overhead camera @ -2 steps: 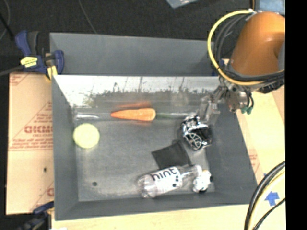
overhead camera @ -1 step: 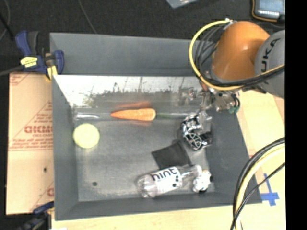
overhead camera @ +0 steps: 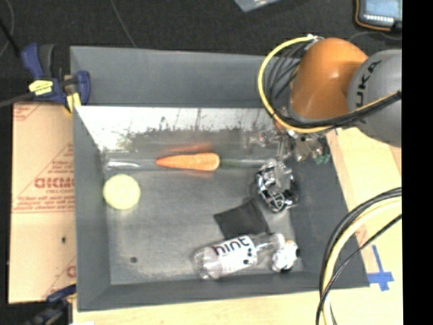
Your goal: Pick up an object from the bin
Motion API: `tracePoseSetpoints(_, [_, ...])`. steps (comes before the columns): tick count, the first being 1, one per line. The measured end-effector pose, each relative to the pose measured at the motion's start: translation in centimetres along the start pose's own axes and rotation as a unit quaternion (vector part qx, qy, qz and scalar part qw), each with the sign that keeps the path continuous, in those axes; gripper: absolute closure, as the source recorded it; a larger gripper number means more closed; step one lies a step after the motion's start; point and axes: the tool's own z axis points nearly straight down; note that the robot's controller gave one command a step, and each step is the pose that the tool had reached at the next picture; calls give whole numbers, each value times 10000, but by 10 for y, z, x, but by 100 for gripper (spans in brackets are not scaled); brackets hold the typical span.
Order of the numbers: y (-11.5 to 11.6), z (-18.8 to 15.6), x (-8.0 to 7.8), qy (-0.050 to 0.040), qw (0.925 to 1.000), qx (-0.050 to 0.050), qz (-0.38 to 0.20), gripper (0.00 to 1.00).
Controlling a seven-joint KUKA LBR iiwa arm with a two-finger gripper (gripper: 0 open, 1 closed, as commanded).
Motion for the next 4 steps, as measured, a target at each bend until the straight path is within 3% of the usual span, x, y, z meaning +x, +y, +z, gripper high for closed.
tracePoseSetpoints(1, [-17, 18, 21, -55, 9997, 22, 251, 0])
tracePoseSetpoints(2, [-15, 62, 36, -42, 9955, 19, 949, 0])
tracePoseSetpoints(3, [-18, 71, 50, -77, 9935, 15, 1140, 100])
tracePoseSetpoints(4, [-17, 71, 50, -75, 9935, 15, 1136, 100])
